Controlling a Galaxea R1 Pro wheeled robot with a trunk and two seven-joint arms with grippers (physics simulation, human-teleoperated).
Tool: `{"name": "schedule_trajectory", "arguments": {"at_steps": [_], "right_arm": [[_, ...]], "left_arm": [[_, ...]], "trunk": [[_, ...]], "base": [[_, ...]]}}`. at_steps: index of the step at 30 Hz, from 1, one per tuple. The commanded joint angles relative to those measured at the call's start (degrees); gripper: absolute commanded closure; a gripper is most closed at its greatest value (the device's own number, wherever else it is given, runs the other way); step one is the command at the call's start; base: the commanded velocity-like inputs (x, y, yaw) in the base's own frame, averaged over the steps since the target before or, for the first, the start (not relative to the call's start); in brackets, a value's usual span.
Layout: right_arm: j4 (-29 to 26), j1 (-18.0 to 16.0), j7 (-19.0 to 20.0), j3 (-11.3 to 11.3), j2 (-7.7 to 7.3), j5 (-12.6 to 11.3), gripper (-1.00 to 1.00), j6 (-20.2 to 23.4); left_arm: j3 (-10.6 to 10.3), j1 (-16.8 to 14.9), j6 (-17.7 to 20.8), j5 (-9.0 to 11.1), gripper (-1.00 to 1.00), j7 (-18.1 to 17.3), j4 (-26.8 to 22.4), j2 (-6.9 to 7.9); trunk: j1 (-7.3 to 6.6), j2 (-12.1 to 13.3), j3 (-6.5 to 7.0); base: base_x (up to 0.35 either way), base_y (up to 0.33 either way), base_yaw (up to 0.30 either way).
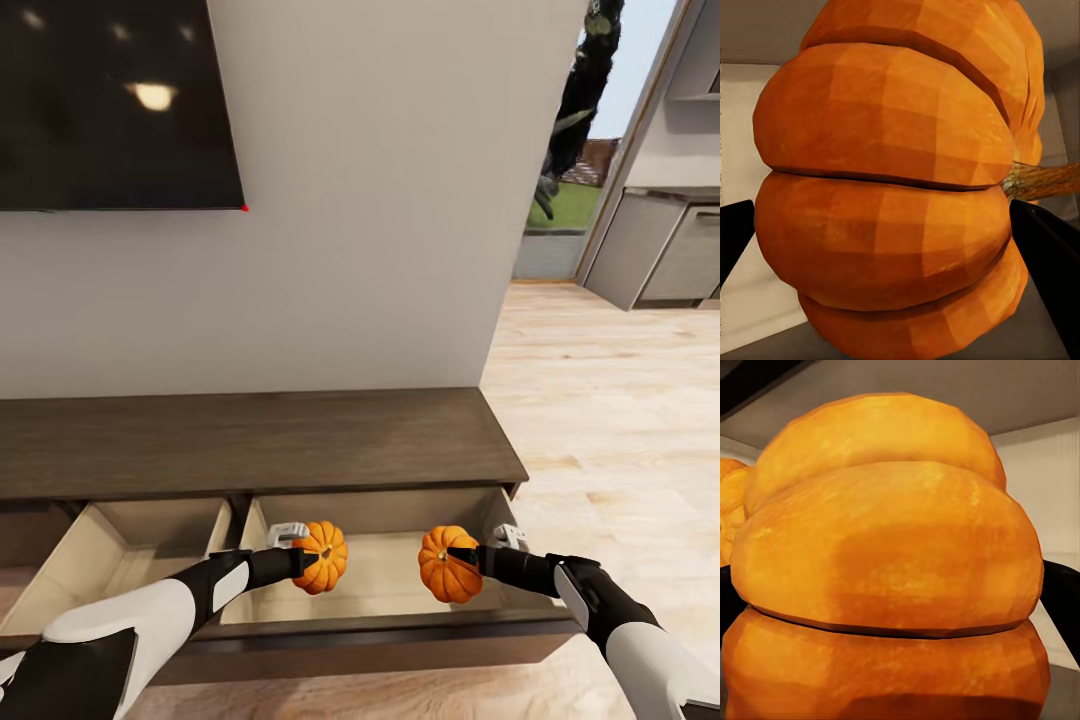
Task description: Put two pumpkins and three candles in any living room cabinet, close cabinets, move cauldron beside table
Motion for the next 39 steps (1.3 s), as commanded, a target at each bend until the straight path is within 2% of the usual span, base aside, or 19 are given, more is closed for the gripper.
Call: {"name": "schedule_trajectory", "arguments": {"at_steps": [1,12,39], "right_arm": [[-0.02,-0.01,-0.03,-0.03,0.00,-0.13,1.00,0.06],[0.06,-0.01,-0.03,-0.11,0.00,-0.13,1.00,0.03],[0.15,-0.01,-0.03,-0.03,0.00,-0.04,1.00,0.11]], "left_arm": [[0.09,0.00,0.00,0.01,1.00,0.13,0.02,-0.01],[0.11,0.00,0.02,0.05,1.00,0.18,0.11,0.08],[0.72,0.00,0.12,0.28,1.00,-0.07,0.31,0.21]], "trunk": [[0.22,-0.42,-0.18],[2.64,-4.83,-2.16],[8.38,-15.27,-7.05]], "base": [[0.000,0.000,0.000],[0.161,0.000,0.000],[0.003,0.000,0.000]]}}
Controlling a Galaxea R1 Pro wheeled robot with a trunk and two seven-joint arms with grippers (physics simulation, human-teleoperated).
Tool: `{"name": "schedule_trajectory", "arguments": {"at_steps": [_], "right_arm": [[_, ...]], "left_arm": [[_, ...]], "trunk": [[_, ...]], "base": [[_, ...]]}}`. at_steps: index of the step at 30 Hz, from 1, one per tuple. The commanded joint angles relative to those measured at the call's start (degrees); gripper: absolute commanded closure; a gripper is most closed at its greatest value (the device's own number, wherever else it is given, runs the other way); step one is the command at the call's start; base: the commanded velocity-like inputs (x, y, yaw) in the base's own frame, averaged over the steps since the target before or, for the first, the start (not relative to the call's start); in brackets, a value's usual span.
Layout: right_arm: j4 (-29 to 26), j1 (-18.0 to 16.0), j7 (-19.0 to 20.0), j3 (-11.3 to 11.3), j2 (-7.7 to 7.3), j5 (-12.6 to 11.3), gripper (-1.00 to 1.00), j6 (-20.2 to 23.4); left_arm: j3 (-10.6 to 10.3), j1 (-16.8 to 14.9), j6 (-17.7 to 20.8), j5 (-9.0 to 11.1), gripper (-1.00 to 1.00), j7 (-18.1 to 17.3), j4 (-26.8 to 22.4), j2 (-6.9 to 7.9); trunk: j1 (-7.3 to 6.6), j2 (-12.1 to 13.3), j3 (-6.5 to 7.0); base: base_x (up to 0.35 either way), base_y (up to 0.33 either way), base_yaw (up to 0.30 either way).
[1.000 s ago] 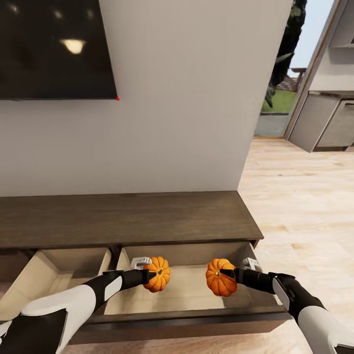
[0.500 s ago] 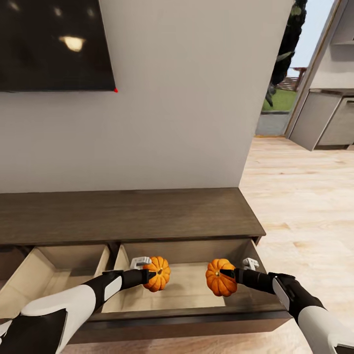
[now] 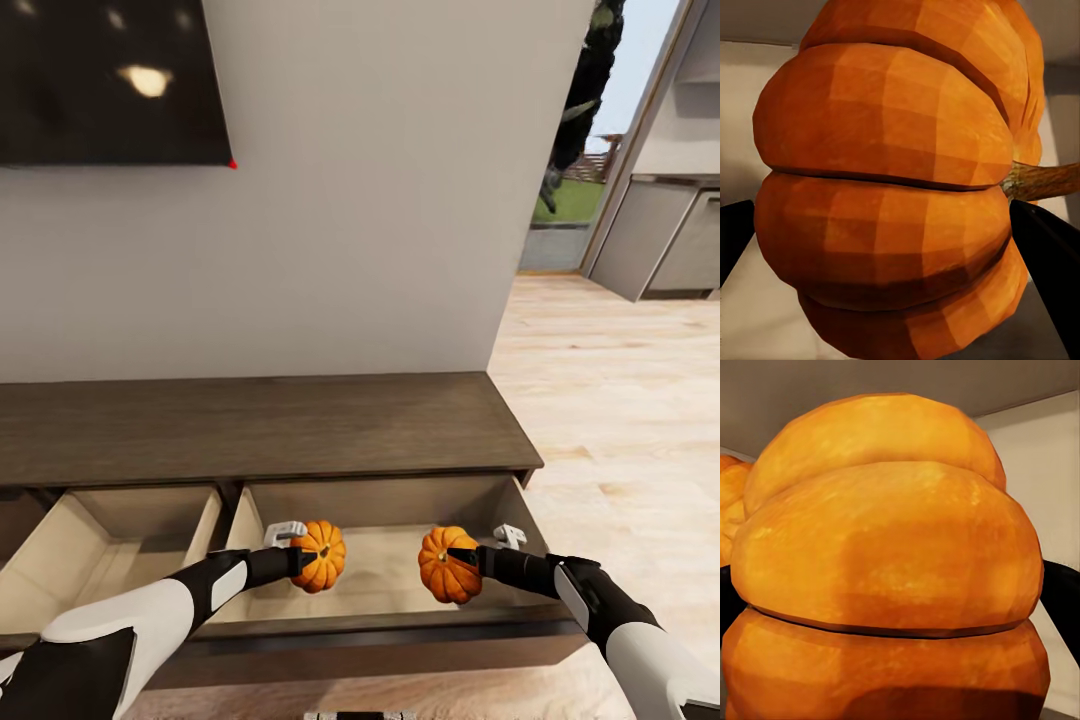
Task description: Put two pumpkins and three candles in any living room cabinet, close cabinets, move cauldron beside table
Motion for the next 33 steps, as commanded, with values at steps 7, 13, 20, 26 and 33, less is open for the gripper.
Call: {"name": "schedule_trajectory", "arguments": {"at_steps": [7,13,20,26,33], "right_arm": [[-0.01,-0.01,-0.05,-0.03,0.00,-0.26,1.00,0.06],[-0.01,-0.01,-0.13,-0.03,0.00,-0.30,1.00,0.08],[-0.01,-0.01,-0.72,-0.01,0.00,-0.46,1.00,0.39],[-0.01,-0.01,-1.29,-0.02,-0.02,-0.48,1.00,0.48],[-0.40,-0.01,-2.68,0.03,0.00,-0.13,1.00,0.04]], "left_arm": [[0.41,0.00,0.08,2.28,1.00,0.27,0.31,0.22],[0.42,0.00,-0.03,2.38,1.00,0.25,0.33,0.38],[0.42,0.00,-0.07,2.44,1.00,0.00,0.15,0.40],[0.35,0.00,-0.15,2.35,1.00,0.00,0.07,0.40],[0.33,0.08,-0.38,2.30,1.00,0.11,0.07,0.40]], "trunk": [[0.18,-0.10,-1.56],[0.33,-0.18,-2.89],[0.36,-0.19,-3.11],[0.36,-0.19,-3.11],[0.36,-0.19,-3.11]], "base": [[0.103,0.059,0.000],[0.029,0.014,0.000],[0.001,0.000,0.000],[0.000,0.000,0.000],[0.000,0.000,0.000]]}}
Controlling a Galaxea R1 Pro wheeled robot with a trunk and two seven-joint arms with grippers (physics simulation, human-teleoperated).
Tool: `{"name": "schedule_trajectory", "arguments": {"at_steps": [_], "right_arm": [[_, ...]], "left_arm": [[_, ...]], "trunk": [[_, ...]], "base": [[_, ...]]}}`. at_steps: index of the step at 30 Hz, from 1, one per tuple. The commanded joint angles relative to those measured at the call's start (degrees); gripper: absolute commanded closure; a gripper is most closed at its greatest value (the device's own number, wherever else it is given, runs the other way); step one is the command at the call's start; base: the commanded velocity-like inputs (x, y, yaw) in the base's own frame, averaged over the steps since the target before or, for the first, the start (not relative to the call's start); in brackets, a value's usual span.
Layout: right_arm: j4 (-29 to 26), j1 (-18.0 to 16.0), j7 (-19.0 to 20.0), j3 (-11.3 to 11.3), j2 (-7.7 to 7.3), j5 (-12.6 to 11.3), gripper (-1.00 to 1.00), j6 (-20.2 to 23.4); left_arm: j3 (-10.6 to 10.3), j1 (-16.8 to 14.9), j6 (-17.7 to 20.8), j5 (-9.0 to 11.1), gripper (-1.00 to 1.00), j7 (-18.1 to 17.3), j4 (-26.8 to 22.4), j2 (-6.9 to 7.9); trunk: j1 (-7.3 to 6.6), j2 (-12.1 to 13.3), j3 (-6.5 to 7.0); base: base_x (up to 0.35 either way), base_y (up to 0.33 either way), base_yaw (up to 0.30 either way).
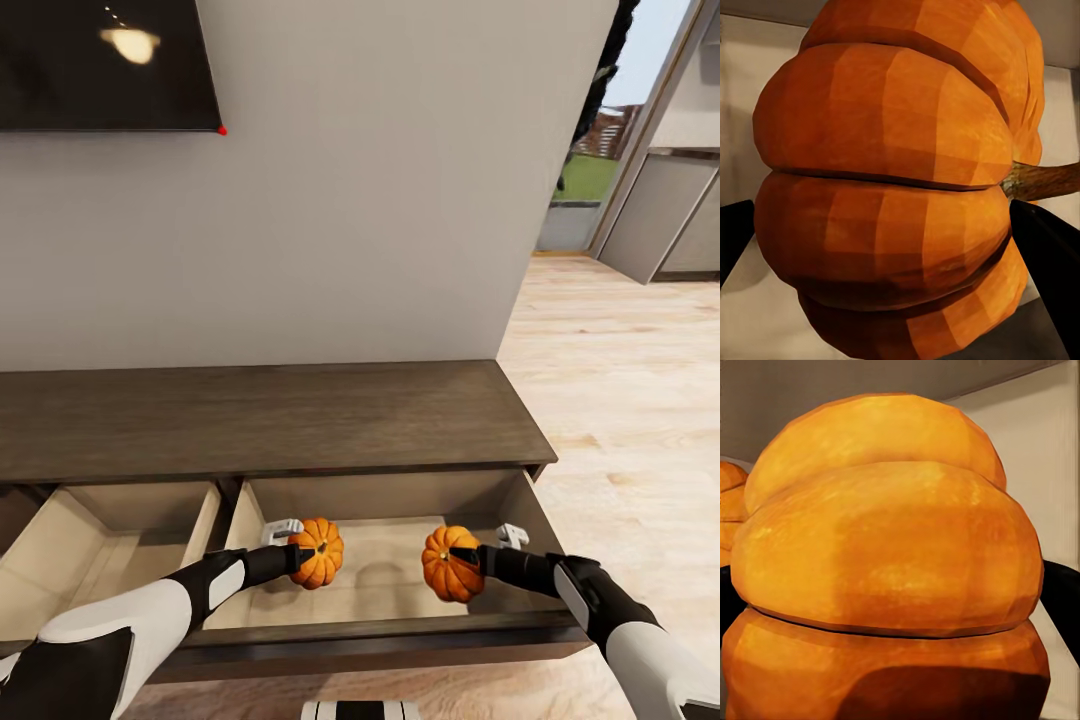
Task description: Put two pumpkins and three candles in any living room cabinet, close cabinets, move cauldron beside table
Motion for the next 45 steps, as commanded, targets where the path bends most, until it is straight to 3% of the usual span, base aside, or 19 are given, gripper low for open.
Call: {"name": "schedule_trajectory", "arguments": {"at_steps": [1,12,41,45], "right_arm": [[-0.16,0.00,-0.08,0.03,0.04,0.04,1.00,-0.01],[-0.32,0.00,-1.09,0.04,0.09,0.08,1.00,-0.05],[-0.32,0.00,-1.35,-0.26,0.01,-0.02,1.00,-0.05],[-0.32,0.00,-1.35,-0.30,0.00,-0.08,1.00,-0.05]], "left_arm": [[-0.02,0.00,-0.04,-0.07,1.00,0.11,-0.01,0.00],[-0.02,0.01,-0.11,-0.07,1.00,0.20,-0.01,-0.09],[-0.11,0.01,-0.22,-0.11,1.00,0.32,-0.09,-0.26],[-0.11,0.01,-0.13,-0.08,1.00,0.36,-0.10,-0.38]], "trunk": [[0.00,0.00,0.00],[0.00,0.00,0.00],[0.00,0.00,0.00],[0.10,-0.05,-0.89]], "base": [[0.000,0.000,0.000],[0.000,0.000,0.157],[0.000,-0.057,0.003],[0.000,0.000,0.000]]}}
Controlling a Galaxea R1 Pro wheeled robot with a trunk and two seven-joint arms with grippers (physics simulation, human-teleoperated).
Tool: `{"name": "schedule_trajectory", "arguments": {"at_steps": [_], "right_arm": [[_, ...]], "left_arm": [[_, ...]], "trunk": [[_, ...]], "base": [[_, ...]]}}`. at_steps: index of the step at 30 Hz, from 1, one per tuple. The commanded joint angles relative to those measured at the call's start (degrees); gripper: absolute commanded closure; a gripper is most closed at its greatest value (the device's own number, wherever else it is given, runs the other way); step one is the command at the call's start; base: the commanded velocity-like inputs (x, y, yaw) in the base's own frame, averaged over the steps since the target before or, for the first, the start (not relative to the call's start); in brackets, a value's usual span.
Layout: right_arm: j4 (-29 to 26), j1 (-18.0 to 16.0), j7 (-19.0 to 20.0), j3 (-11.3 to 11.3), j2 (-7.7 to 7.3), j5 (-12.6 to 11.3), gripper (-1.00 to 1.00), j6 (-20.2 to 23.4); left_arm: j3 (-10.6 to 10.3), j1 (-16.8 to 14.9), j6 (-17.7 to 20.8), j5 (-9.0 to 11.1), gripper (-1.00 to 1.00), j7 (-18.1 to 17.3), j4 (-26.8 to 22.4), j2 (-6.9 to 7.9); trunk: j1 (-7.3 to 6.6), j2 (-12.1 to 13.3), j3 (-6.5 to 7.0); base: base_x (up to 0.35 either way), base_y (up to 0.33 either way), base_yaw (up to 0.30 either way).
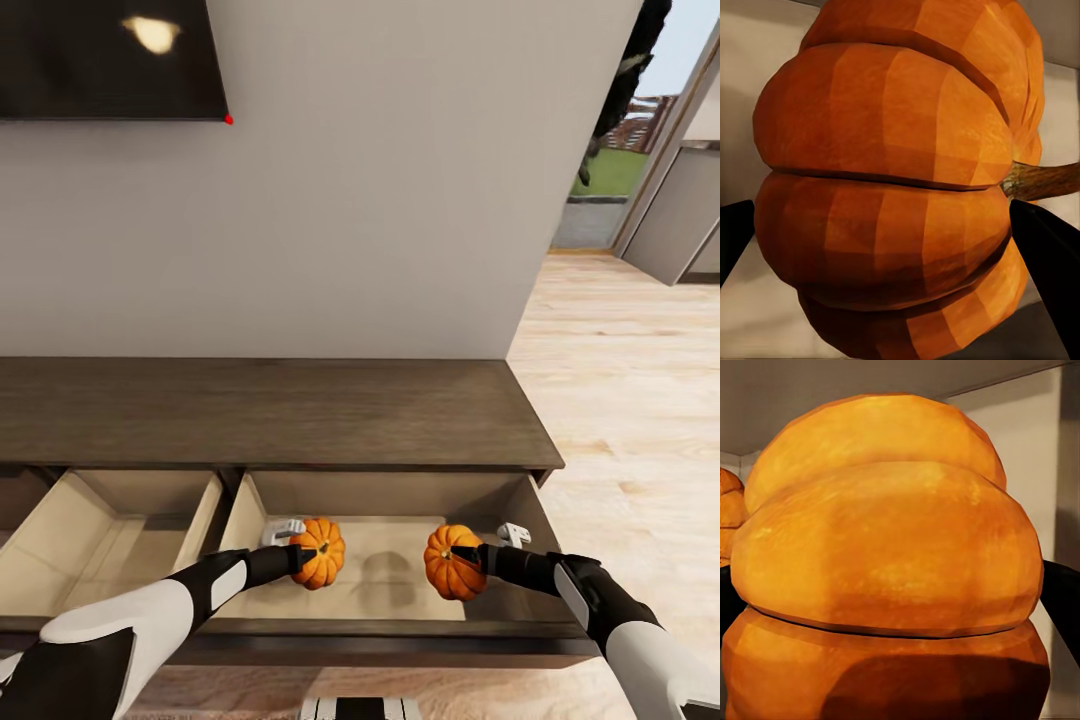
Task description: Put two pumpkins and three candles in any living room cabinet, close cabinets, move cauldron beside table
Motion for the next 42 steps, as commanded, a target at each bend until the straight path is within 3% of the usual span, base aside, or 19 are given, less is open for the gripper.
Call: {"name": "schedule_trajectory", "arguments": {"at_steps": [1,16,40,42], "right_arm": [[-0.01,-0.01,-0.03,-0.03,0.00,-0.13,1.00,0.05],[-0.01,-0.01,-0.03,-0.03,0.00,-0.13,1.00,0.05],[0.05,-0.01,-0.03,-0.03,0.00,-0.19,1.00,0.05],[0.07,-0.01,-0.03,-0.03,0.00,-0.21,1.00,0.05]], "left_arm": [[0.06,0.00,0.02,0.01,1.00,0.11,0.00,-0.03],[0.11,0.00,0.25,0.15,1.00,-0.07,0.03,0.09],[0.15,0.00,-0.11,0.15,1.00,-0.03,0.14,0.11],[0.15,0.00,-0.08,0.15,1.00,-0.04,0.16,0.11]], "trunk": [[0.02,-0.02,-0.23],[0.41,-0.22,-3.55],[0.41,-0.22,-3.55],[0.46,-0.25,-3.99]], "base": [[0.000,0.000,0.000],[0.000,0.000,0.000],[0.028,0.000,0.000],[0.000,0.000,0.000]]}}
